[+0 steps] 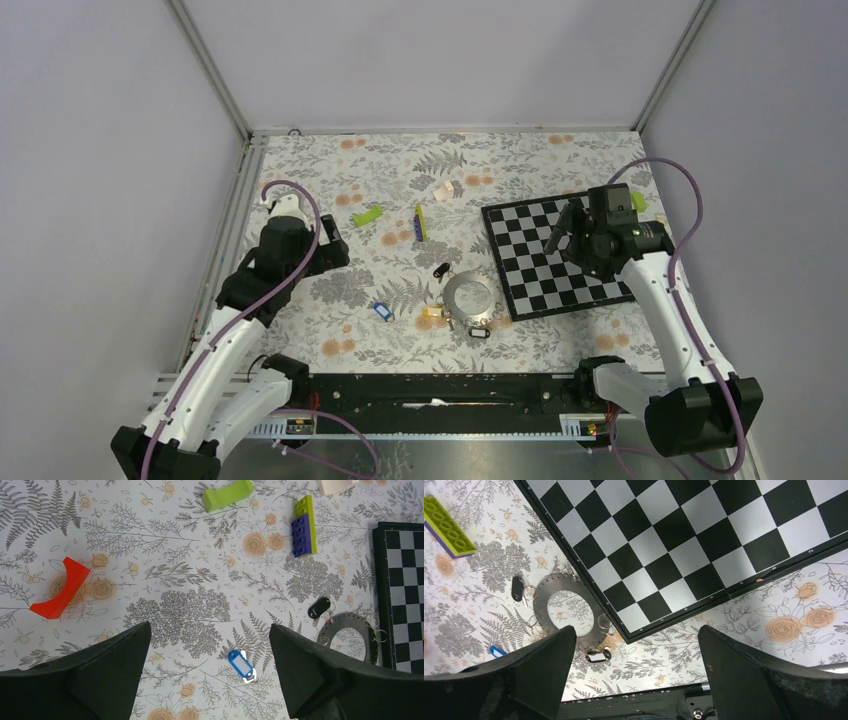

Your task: Remove the keys from the keyring

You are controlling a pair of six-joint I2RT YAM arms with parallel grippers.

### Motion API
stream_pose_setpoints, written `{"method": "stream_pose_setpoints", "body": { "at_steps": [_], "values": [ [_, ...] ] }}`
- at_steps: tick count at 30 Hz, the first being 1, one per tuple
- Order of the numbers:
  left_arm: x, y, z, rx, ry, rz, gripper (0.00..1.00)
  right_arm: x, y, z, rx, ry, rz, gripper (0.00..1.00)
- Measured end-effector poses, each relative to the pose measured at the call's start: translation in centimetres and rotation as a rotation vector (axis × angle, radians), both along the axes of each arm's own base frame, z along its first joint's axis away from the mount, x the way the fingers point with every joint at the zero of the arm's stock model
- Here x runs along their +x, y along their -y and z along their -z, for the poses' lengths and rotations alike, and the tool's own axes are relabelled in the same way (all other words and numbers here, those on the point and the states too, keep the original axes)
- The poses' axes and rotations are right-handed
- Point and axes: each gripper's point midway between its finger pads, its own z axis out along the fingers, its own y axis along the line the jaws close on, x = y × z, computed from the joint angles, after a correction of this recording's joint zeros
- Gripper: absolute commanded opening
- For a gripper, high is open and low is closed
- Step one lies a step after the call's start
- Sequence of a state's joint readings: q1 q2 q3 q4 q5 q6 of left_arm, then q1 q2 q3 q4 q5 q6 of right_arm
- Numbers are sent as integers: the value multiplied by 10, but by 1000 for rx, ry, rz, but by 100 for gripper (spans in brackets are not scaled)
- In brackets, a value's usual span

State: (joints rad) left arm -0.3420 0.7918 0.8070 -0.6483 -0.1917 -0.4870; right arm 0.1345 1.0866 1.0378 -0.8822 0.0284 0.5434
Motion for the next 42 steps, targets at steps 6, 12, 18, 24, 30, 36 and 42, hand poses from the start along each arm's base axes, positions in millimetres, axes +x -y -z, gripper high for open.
{"method": "stream_pose_setpoints", "body": {
  "at_steps": [6, 12, 18, 24, 30, 36, 42],
  "values": [
    [1, -3, 5, 9, -19, -26, 99, -4, 3, 2, -26, -25, -27, 100],
    [2, -11, 5, 5, -19, -96, 99, -15, 5, -7, -37, 43, -75, 100],
    [-6, -21, 3, 30, -35, -135, 99, -25, -9, -20, 36, 151, -134, 100],
    [-17, 2, -13, -64, -6, -14, 99, -27, -35, -12, 174, 180, -200, 100],
    [-30, 37, -15, -120, -16, 113, 99, -41, -69, 10, 386, 171, -254, 100],
    [-56, 112, 6, -123, -78, 305, 99, -40, -74, 3, 431, 210, -247, 100],
    [-49, 153, 52, -26, -161, 322, 99, -39, -74, 13, 444, 165, -210, 100]
  ]
}}
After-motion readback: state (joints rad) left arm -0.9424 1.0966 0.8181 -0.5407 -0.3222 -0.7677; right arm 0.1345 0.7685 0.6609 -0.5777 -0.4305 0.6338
